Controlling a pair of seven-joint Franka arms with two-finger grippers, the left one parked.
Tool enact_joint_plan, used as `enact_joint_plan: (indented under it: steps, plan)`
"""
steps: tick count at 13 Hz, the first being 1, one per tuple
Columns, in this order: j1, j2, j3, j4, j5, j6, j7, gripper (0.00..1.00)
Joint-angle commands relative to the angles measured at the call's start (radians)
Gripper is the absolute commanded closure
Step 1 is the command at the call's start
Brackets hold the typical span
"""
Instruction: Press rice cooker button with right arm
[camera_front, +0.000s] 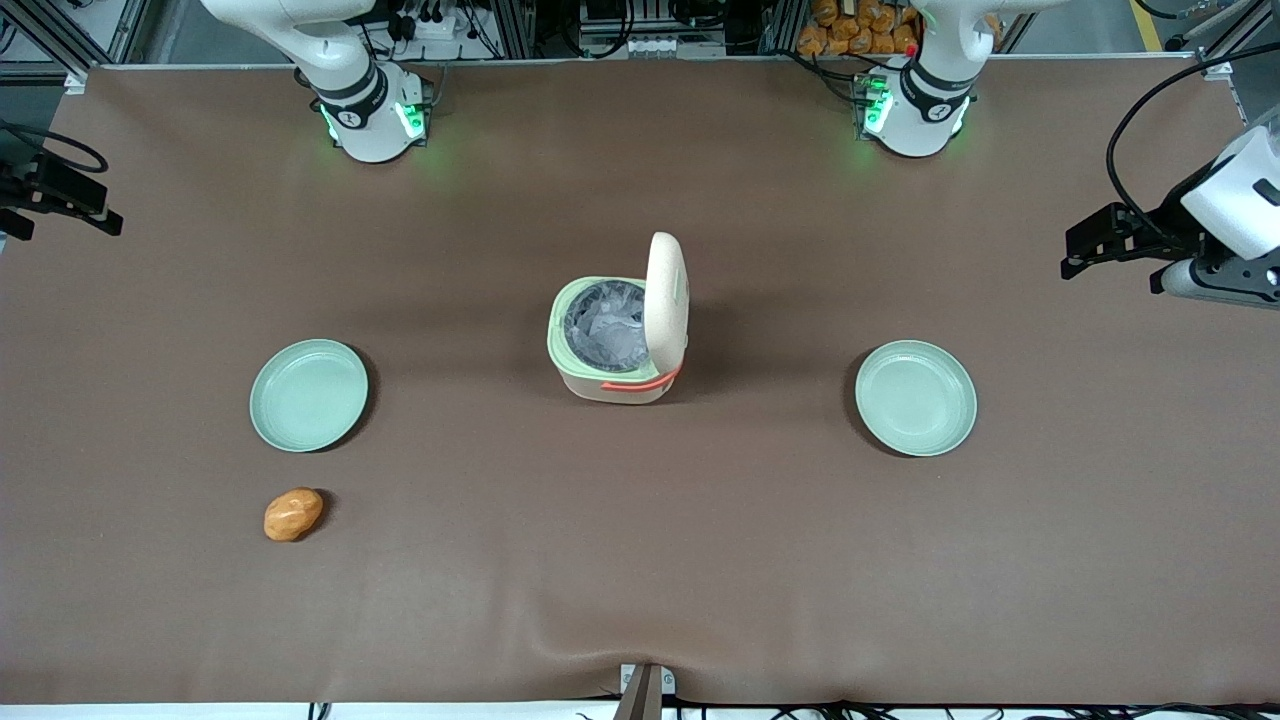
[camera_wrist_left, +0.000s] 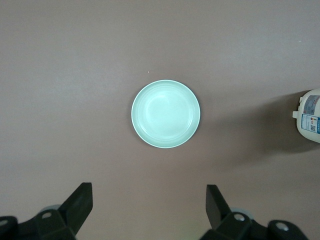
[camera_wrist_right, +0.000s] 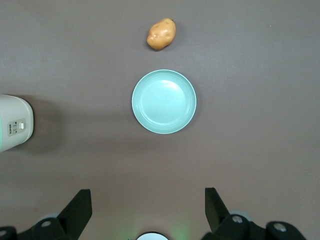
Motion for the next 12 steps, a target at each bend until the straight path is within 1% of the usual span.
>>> enact_joint_plan:
  steps: [1,3,6,7,8,12]
  plan:
    - [-0.002,-0.023,0.025,-0.032,-0.004,0.014,0.003,0.00]
    - [-0.002,-0.034,0.067,-0.061,-0.004,0.020,0.004,0.00]
    - [0.004,-0.046,0.068,-0.086,-0.004,0.031,0.022,0.00]
    - [0.004,-0.047,0.070,-0.084,-0.004,0.028,0.082,0.00]
    - [0.004,-0.047,0.084,-0.084,-0.005,0.022,0.107,0.00]
    - [0.003,-0.047,0.084,-0.072,-0.007,0.012,0.115,0.00]
